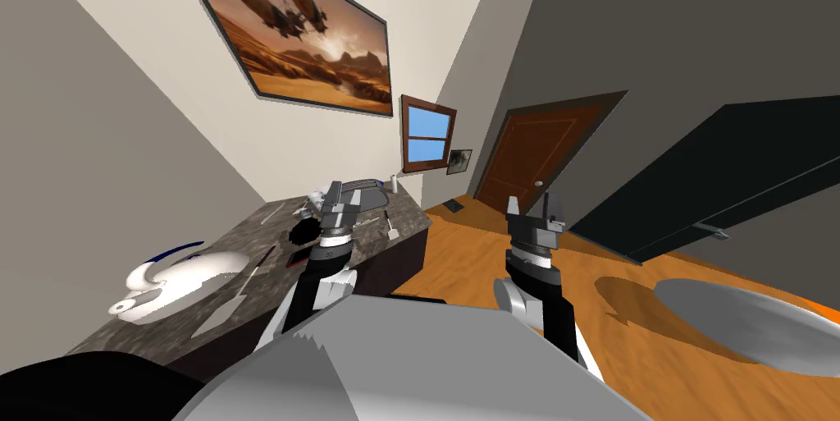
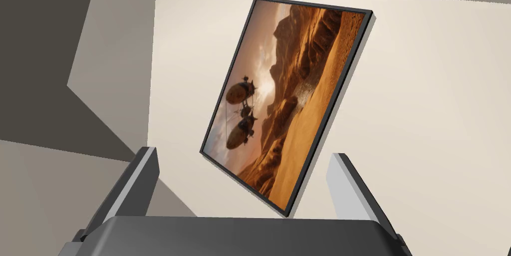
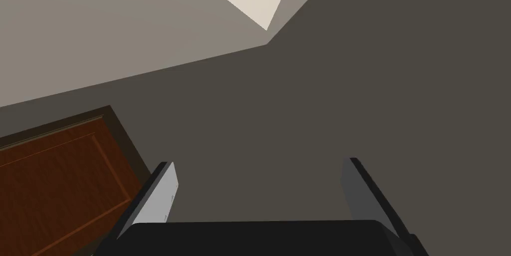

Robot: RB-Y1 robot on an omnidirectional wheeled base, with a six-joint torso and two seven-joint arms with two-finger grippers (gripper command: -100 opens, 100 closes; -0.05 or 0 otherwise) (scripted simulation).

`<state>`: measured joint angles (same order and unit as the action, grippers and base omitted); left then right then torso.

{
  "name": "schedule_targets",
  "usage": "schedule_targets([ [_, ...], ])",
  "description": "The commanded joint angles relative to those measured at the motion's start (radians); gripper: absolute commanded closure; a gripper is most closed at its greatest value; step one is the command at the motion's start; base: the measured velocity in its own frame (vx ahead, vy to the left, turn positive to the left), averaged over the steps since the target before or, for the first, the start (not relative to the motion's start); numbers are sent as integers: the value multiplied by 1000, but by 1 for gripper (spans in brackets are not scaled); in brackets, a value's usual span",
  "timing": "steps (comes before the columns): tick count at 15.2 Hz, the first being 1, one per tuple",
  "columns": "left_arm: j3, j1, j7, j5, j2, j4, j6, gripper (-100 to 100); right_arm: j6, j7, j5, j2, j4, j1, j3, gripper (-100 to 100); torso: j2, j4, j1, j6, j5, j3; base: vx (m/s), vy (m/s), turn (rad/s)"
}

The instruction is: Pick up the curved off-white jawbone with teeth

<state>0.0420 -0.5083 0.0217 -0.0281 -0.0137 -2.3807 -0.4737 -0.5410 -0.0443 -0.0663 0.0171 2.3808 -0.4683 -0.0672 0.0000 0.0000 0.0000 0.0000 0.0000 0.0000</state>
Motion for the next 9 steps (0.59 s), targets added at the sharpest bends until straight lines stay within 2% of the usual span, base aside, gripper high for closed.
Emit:
schedule_targets([
  [1, -6, 2, 6, 8, -36, 5, 16, -100, 0, 0, 0, 0, 0, 0, 0, 0, 0, 0, 0, 0, 0, 0, -3, 2, -48],
  [2, -13, 3, 12, 16, -61, 11, 32, -100, 0, 0, 0, 0, 0, 0, 0, 0, 0, 0, 0, 0, 0, 0, -8, 9, -98],
  [3, -13, 3, 12, 16, -61, 11, 32, -100, 0, 0, 0, 0, 0, 0, 0, 0, 0, 0, 1, 0, 0, 0, -10, 14, -58],
  [5, -32, 8, 29, 39, -110, 27, 79, -100, 0, 0, 0, 0, 0, 0, 0, 0, 1, 0, 2, 0, 0, 0, -15, 16, -97],
  [6, -32, 8, 29, 39, -110, 27, 79, -100, 0, 0, 0, 0, 0, 0, 0, 0, 1, 0, 2, 0, 0, 1, -15, 20, -88],
  [7, -44, 11, 40, 53, -134, 37, 109, -100, 0, 0, 0, 0, 0, 0, 0, 0, 1, 0, 2, 0, 0, 1, -15, 22, -96],
  [8, -44, 11, 40, 53, -134, 37, 109, -100, 0, 0, 0, 0, 0, 0, 0, 0, 1, 0, 2, 0, 0, 1, -16, 20, -88],
  [9, -58, 14, 52, 71, -157, 49, 142, -100, 0, 0, 0, 0, 0, 0, 0, 0, 1, 0, 2, 0, 0, 1, -19, 19, -123],
])
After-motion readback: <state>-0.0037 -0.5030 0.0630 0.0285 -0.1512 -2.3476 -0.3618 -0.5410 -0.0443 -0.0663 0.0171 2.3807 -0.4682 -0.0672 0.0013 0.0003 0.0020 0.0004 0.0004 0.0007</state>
